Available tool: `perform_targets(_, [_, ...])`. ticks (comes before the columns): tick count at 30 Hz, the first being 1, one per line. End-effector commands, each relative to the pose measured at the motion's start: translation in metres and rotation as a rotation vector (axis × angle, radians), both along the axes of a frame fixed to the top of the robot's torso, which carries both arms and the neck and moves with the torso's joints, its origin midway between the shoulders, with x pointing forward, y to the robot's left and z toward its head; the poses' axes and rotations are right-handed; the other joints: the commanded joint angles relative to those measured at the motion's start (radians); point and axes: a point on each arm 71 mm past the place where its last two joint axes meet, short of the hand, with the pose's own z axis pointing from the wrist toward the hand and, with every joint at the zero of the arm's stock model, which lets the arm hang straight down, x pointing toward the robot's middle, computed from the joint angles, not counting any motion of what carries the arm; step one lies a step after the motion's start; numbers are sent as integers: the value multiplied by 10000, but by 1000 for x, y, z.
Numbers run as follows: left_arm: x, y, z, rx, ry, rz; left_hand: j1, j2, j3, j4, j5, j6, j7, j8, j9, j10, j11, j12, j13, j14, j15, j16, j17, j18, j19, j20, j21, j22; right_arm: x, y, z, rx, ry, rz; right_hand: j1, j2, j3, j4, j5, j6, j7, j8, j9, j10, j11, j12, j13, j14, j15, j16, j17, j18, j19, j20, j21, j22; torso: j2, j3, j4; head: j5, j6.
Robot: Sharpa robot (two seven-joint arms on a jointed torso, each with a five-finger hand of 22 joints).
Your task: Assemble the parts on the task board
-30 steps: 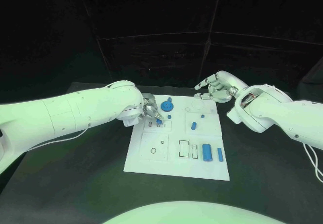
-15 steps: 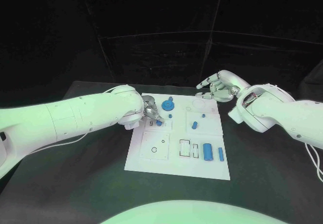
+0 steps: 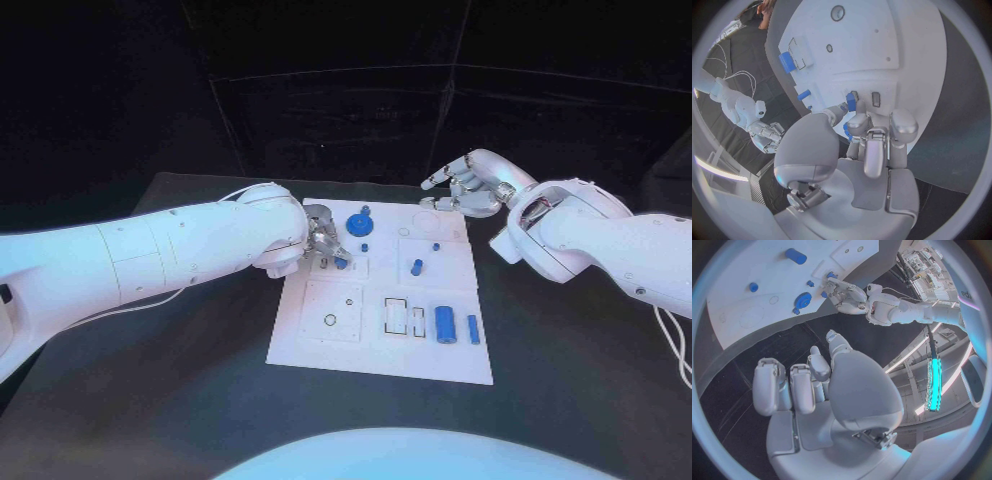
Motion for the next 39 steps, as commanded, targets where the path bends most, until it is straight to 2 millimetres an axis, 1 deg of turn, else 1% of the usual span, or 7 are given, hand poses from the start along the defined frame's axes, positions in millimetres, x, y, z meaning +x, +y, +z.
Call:
perform_targets(1, [-4, 3, -7, 364, 230, -121, -1, 68, 1755, -1694, 27, -41, -47, 67, 30, 61, -15, -36, -9, 1038, -4, 31, 2634, -140, 75, 3, 33, 10, 0, 1, 1, 13, -8, 58, 11, 52, 5, -43, 69, 46, 14, 35, -4, -43, 7, -52, -11, 528, -71, -26, 526, 166, -38, -9, -56, -12, -4, 3, 7, -9, -10])
perform_targets(6, [-4, 7, -7, 400, 232, -27, -31, 39, 1831, -1724, 57, -37, -47, 92, 55, 55, -17, -73, -64, 1038, -6, 31, 2634, -145, 88, 1, 48, 35, 0, 1, 1, 12, -8, 59, 11, 52, 5, -43, 69, 46, 14, 35, -4, -43, 7, -52, -11, 528, -71, -26, 526, 166, -38, -9, -56, -12, -2, -7, 15, 1, -7])
perform_targets(23, [-4, 7, -6, 349, 166, 29, -201, -17, 1986, -1714, 139, -20, -64, 177, 135, 88, -28, -106, -134, 1038, -12, 31, 2634, -155, 121, -5, 86, 102, 1, 2, 1, 11, -5, 79, 11, 52, 5, -43, 69, 46, 14, 35, -4, -43, 7, -52, -11, 528, -71, -26, 526, 166, -38, -9, -56, -12, 1, 6, -3, 39, -38])
perform_targets(26, [-4, 5, -6, 313, 199, -16, -345, -68, 1989, -1654, 131, 37, -109, 244, 182, 167, -58, 9, 1, 1038, -23, 31, 2634, -159, 134, -11, 102, 132, 1, 2, 1, 11, -5, 80, 11, 52, 5, -43, 69, 46, 14, 35, -4, -43, 7, -52, -11, 528, -71, -26, 526, 166, -38, -9, -56, -12, 3, 11, -5, 36, -47])
perform_targets(31, [-4, 3, -7, 268, 252, -113, -812, -198, 1765, -1362, 97, 199, -238, 387, 292, 253, -142, 190, 195, 1038, -87, 31, 2634, -161, 138, -55, 106, 166, 1, 2, 1, 6, 3, 74, 27, 64, 5, -51, 88, 42, 16, 43, -8, -54, 8, -72, -35, 524, -72, -47, 501, 171, -49, -12, -73, -39, 4, 10, -1, 38, -55])
perform_targets(34, [-3, 1, -7, 265, 262, -128, -1171, -363, 1355, -1117, 71, 312, -289, 444, 349, 267, -181, 277, 274, 1038, -124, 31, 2634, -167, 141, -93, 104, 187, 1, 2, 1, 6, 4, 74, 27, 64, 5, -51, 88, 42, 16, 43, -8, -54, 8, -72, -35, 524, -72, -47, 501, 171, -49, -12, -73, -39, -3, 12, -4, 37, -68])
perform_targets(39, [-1, 1, -7, 294, 264, -103, -1447, -402, 692, -818, 57, 410, -314, 467, 398, 286, -205, 386, 374, 1038, -151, 31, 2634, -181, 176, -126, 128, 256, 1, 2, 1, 9, 2, 79, 27, 64, 5, -51, 88, 42, 16, 43, -8, -54, 8, -72, -35, 524, -72, -47, 501, 171, -49, -12, -73, -39, 2, 16, -5, 38, -67])
